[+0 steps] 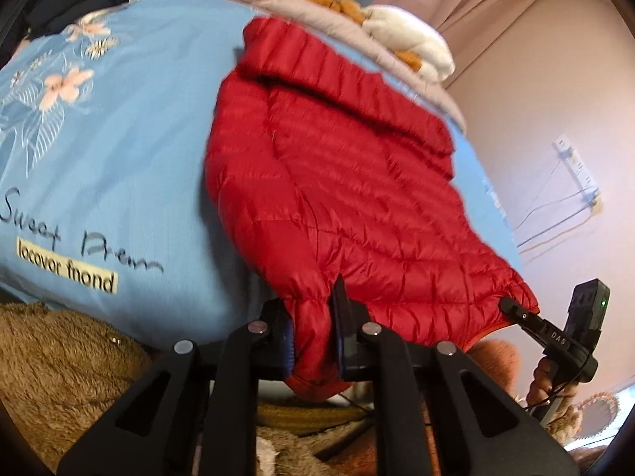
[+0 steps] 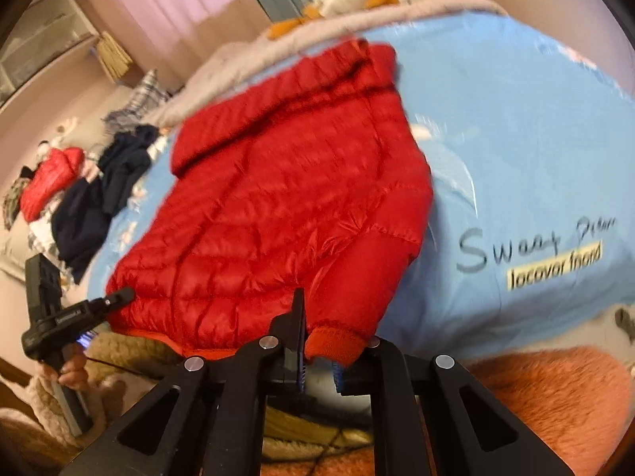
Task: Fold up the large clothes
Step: 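Grasp the jacket hem with the left gripper while the right gripper grasps the hem too, then lift the hem with both grippers and fold it toward the collar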
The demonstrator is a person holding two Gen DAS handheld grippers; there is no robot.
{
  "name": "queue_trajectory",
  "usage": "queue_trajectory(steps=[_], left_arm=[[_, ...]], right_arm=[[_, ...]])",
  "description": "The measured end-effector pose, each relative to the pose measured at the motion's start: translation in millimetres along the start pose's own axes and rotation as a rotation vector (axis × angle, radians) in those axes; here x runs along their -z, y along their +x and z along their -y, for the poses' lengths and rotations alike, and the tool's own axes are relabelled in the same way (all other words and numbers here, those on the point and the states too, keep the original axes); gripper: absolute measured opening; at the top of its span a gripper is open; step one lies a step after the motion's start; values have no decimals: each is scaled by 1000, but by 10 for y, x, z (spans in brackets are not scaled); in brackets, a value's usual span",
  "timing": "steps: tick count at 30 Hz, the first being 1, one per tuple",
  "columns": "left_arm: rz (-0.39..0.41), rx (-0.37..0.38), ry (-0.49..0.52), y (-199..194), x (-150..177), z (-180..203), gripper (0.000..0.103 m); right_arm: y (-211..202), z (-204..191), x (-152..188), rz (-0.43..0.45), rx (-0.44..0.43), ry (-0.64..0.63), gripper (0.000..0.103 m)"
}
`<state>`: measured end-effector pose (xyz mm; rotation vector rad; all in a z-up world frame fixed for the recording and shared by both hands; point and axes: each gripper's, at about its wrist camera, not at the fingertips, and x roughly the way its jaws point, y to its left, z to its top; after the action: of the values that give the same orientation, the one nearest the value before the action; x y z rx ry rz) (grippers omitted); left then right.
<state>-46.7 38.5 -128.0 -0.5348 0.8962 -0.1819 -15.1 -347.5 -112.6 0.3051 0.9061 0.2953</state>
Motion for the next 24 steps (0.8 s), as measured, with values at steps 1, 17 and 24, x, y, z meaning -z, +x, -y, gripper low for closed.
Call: queue_trajectory(steps=[1, 17, 24], left_arm=[[14, 3, 2, -37, -30, 26, 14], [211, 33, 93, -685, -281, 378, 13], [303, 47, 130, -1037, -369, 540, 13]], right_arm=[[-44, -29, -35, 17, -9, -11, 11], [-452, -299, -406, 188, -106, -128, 9], [-708, -432, -423, 264, -137, -170, 9]])
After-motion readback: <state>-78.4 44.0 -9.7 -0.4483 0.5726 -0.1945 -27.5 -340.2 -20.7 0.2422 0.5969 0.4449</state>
